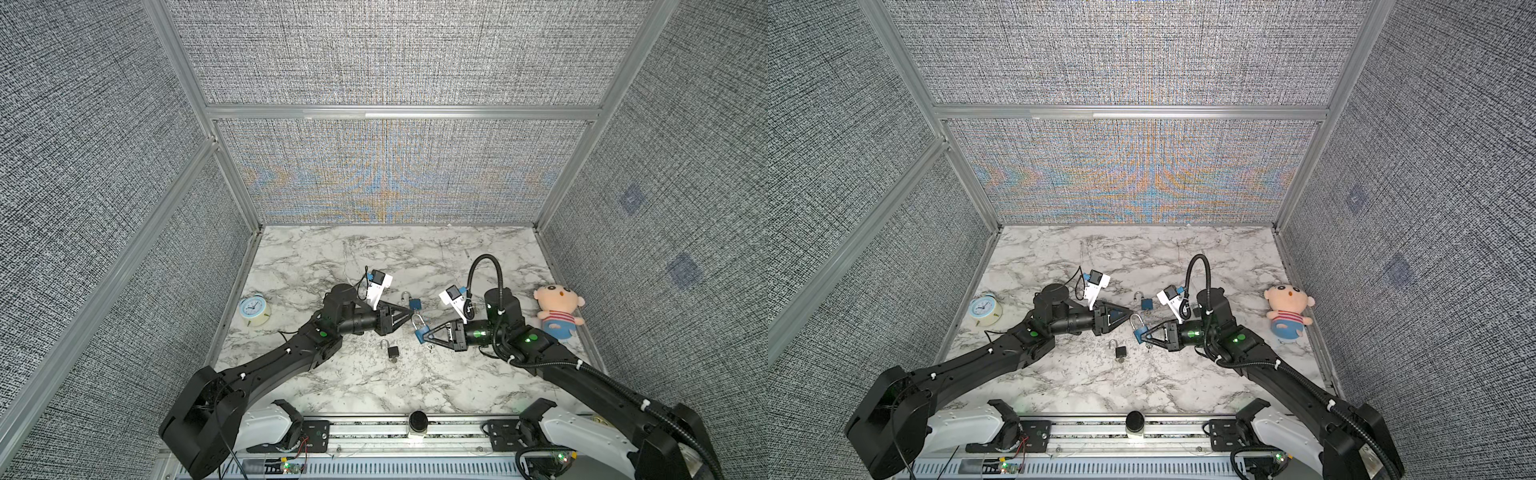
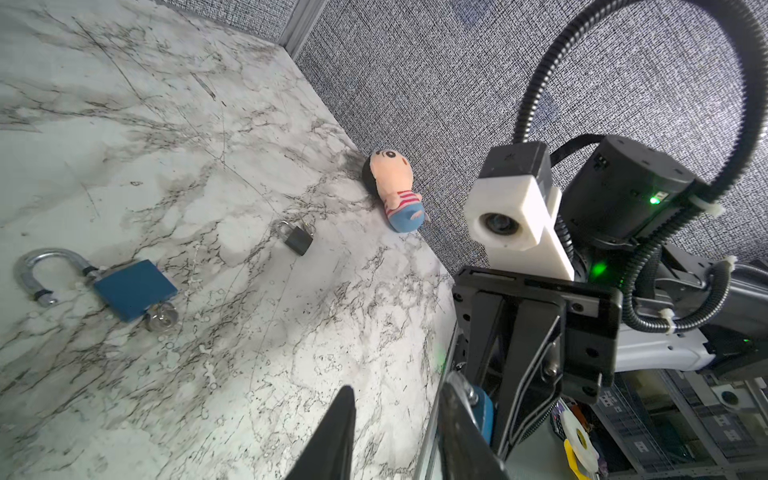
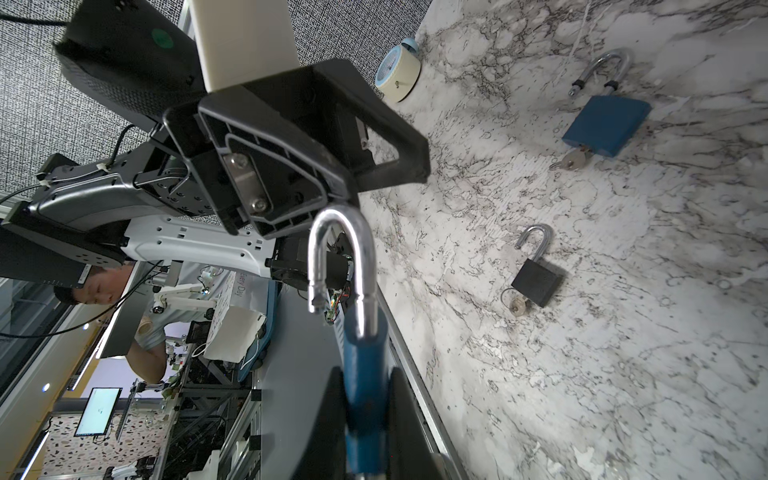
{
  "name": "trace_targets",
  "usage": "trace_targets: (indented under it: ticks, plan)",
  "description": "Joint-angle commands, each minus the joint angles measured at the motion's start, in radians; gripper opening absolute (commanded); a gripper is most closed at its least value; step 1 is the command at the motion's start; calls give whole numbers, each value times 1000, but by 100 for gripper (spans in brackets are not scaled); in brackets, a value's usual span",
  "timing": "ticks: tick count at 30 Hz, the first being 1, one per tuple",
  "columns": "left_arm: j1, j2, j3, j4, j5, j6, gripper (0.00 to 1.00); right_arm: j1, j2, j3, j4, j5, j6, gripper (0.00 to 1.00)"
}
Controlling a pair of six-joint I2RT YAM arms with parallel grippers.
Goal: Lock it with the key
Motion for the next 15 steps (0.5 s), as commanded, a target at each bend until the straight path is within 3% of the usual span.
trace_targets:
  ticks: [1,8,11,13,15]
  plan:
    - [-4,8,9,53,13,3,35,0,5,13,20,-17,4,0]
    - [-7,-14,5,18,-40,20,35,-1,24,30,0,-18,-5,0]
    - [-6,-40,17,-50,-126,38,35,0,25,40,-22,-9,-17,0]
    - [-6,-62,27,-129,-250,25,35,0,28,47,-31,-5,-23,0]
    - [-4,-81,13,-110,-286,25,35,-1,31,50,-31,-3,-25,0]
